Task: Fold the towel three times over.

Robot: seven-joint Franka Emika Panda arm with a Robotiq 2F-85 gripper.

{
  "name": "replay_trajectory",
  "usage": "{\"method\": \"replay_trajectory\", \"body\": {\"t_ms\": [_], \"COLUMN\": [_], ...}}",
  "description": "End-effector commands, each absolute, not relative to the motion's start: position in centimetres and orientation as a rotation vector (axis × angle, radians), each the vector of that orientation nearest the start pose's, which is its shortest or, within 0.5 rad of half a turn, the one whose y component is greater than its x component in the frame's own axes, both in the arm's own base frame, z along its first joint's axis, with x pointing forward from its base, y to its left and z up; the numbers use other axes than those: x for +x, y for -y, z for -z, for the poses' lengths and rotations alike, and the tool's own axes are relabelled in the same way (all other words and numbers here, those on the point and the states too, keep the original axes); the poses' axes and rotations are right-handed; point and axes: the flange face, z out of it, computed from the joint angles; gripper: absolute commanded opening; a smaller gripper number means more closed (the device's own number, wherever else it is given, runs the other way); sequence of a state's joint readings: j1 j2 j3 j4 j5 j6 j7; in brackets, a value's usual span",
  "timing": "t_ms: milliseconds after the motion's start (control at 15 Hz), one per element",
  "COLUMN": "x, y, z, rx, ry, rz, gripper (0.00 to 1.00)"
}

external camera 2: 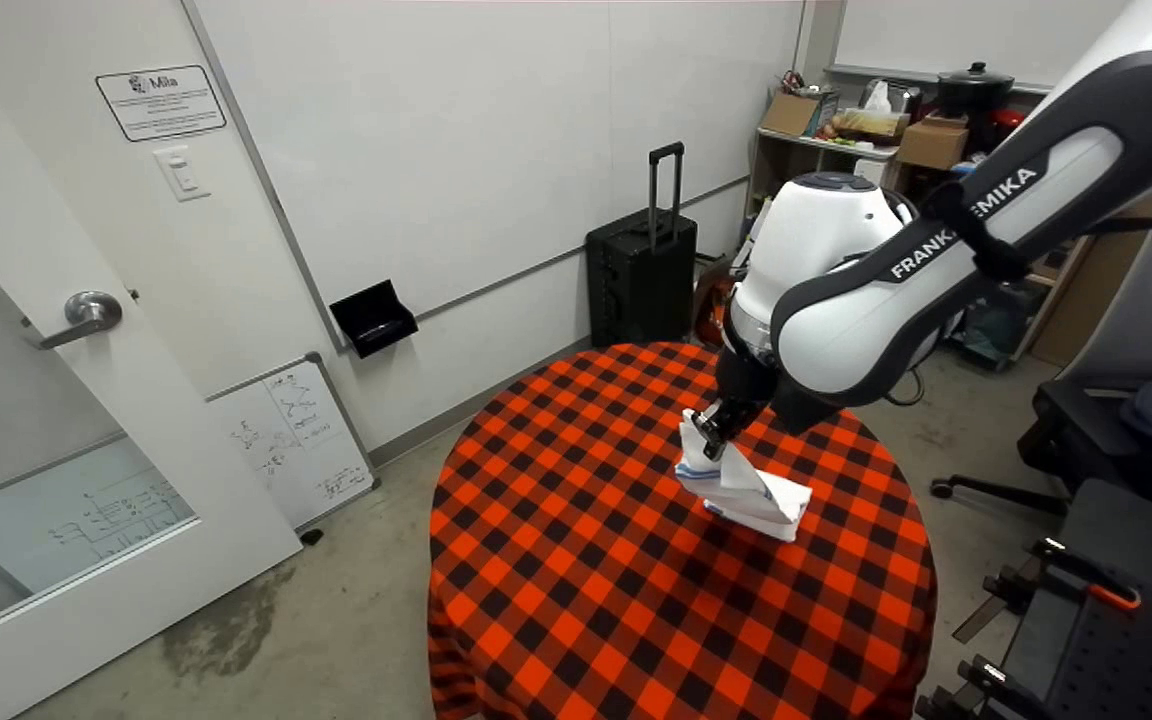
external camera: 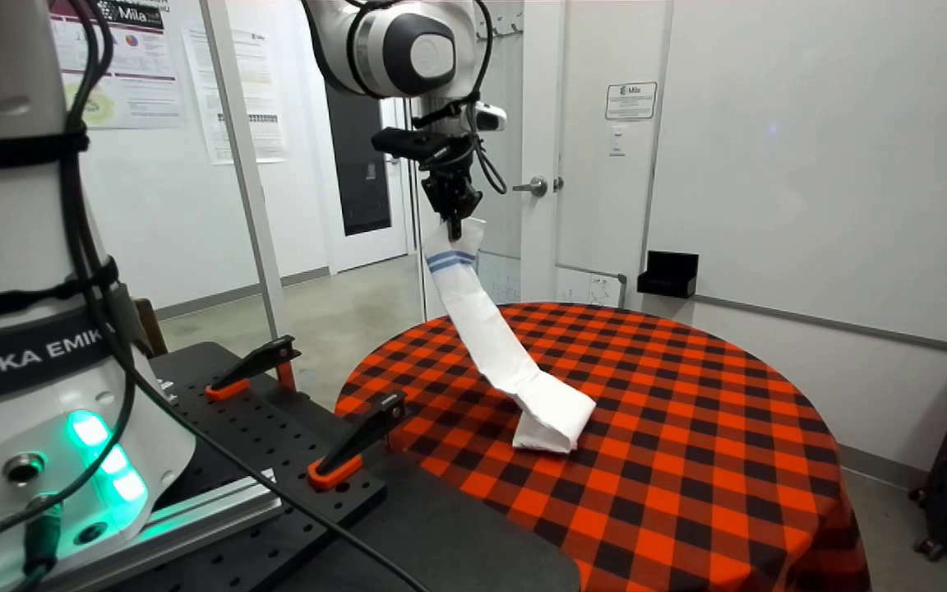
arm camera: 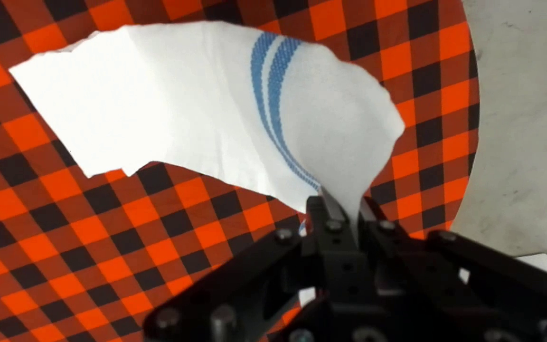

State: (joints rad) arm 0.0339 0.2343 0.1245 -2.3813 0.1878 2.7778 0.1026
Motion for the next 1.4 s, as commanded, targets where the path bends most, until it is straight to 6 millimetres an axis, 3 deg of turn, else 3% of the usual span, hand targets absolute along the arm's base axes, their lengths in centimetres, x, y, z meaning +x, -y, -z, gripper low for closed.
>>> {"method": "replay_trajectory", "body": {"t_ms": [0,333,733,1067,1200,1333], "x": [54.5,56.4,55.1,54.6,54.3,53.9], "y": [-6.2,0.5,8.5,14.7,16.4,16.8], "z": [-23.6,-23.4,-21.5,-21.6,-21.5,-20.9], "rx": [-2.937,-2.972,-3.080,-3.198,-3.234,-3.250], "ry": [-0.210,-0.138,-0.114,-0.135,-0.128,-0.100], "rz": [0.206,0.287,0.306,0.407,0.429,0.414], "gripper": [0.02,0.02,0.02,0.02,0.02,0.02]}}
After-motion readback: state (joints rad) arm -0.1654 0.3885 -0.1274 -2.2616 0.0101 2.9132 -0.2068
